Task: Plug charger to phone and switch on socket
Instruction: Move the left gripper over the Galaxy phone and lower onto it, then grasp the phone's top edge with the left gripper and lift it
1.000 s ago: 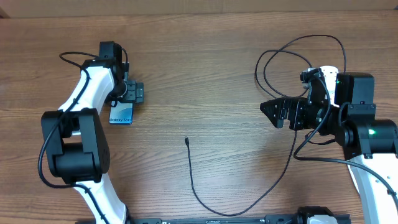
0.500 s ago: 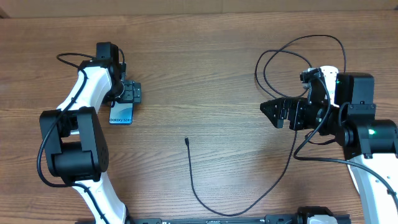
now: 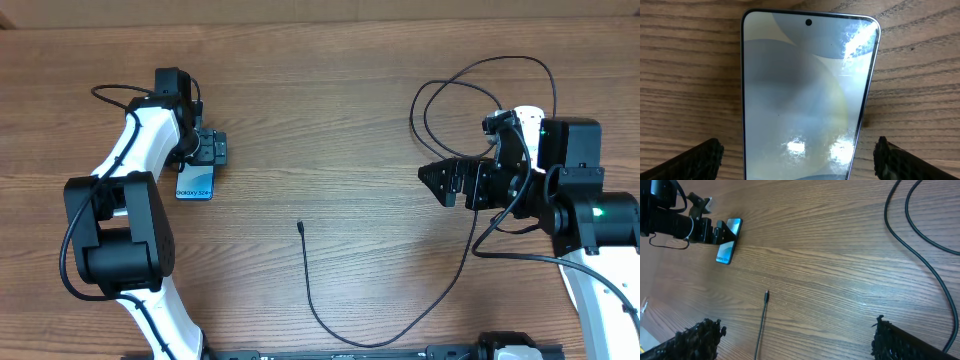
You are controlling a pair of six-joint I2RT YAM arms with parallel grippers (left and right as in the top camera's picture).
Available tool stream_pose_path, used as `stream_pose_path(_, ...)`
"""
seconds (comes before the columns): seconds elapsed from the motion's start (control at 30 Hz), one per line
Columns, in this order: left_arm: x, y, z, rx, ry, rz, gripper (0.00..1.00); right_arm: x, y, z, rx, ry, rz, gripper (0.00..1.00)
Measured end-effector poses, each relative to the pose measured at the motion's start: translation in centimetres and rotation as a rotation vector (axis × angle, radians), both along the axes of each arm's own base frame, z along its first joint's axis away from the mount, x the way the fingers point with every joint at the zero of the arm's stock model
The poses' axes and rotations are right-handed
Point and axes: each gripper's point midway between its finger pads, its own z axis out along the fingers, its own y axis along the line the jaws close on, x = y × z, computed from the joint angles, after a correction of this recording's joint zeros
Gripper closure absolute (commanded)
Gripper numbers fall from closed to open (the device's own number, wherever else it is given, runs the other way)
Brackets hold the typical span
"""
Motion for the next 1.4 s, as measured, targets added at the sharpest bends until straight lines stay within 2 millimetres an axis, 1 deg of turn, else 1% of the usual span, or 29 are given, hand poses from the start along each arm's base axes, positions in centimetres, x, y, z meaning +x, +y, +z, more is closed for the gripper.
stream_pose_path(0.3, -0.1, 0.0, 0.0, 0.0, 0.002, 0.0, 0.01, 0.0, 0.0, 0.0, 0.0, 0.001, 0.0, 0.0)
stream_pose_path(0.6, -0.6, -0.1, -0.5, -0.002, 0.021, 0.001, 0.0, -0.2, 0.0, -0.1, 0.0, 0.008, 0.0, 0.0)
stream_pose_path(1.13, -1.2, -0.1, -0.6, -0.004, 0.042, 0.001, 0.0, -0.3, 0.0, -0.2, 0.0, 0.017, 0.0, 0.0)
stream_pose_path(1.4, -2.1, -0.1, -1.4, -0.005, 0.067, 0.001, 0.0, -0.4, 0.0, -0.3, 0.0, 0.023, 0.0, 0.0)
